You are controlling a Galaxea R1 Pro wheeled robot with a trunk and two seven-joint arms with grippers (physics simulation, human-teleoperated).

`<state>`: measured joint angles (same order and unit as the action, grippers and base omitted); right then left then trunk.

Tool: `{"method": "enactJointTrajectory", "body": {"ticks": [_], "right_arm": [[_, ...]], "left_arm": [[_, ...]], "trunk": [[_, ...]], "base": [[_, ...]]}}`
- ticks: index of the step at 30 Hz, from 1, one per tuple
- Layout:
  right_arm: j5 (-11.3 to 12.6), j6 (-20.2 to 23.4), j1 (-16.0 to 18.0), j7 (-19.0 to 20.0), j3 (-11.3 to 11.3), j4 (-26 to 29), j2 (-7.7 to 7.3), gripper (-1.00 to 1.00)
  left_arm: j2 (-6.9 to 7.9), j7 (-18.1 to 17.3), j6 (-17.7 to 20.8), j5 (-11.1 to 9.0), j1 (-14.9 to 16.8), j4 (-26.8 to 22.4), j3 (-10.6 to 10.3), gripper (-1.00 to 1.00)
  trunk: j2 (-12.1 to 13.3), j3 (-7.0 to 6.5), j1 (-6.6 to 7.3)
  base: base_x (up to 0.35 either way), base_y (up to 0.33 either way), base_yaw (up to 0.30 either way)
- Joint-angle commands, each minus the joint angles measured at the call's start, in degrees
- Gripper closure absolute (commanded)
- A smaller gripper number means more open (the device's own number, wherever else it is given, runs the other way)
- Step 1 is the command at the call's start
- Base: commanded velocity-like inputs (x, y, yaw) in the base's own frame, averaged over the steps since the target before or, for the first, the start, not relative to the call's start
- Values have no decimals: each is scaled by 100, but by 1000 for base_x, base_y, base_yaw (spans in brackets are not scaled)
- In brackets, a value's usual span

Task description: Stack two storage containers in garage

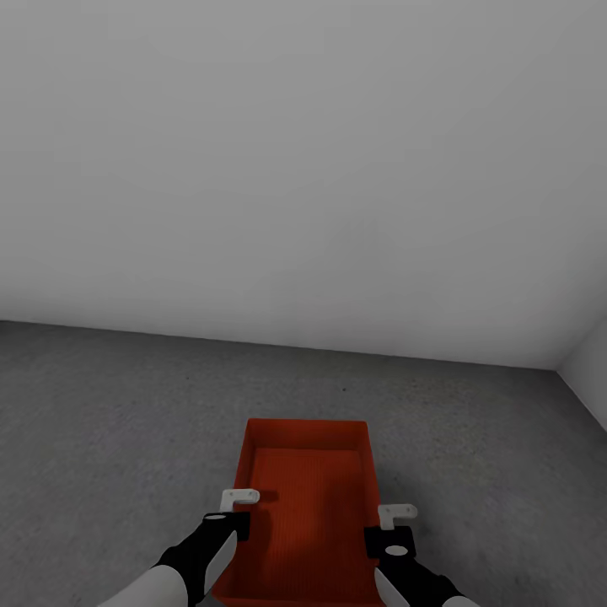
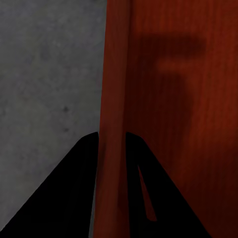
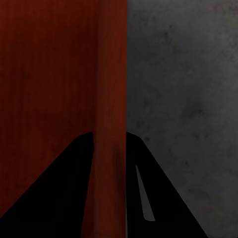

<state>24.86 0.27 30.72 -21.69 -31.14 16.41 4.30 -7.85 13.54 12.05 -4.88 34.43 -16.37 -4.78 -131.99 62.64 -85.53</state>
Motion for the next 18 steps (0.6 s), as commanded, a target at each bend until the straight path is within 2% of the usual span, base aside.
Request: {"method": "enactJointTrajectory", "body": {"ticks": [1, 13, 18], "right_arm": [[116, -1, 5, -55, 20, -138, -7, 100], [116, -1, 5, -55, 20, -138, -3, 100], [115, -1, 5, -55, 20, -138, -3, 100]], "left_arm": [[11, 140, 52, 154, 2, -36, -23, 100], [11, 140, 59, 154, 2, -35, -23, 100], [11, 140, 61, 154, 2, -37, -23, 100]], "trunk": [[-2, 4, 1], [-443, 202, -240], [-443, 208, -240]], "base": [[0, 0, 0], [0, 0, 0], [0, 0, 0]]}}
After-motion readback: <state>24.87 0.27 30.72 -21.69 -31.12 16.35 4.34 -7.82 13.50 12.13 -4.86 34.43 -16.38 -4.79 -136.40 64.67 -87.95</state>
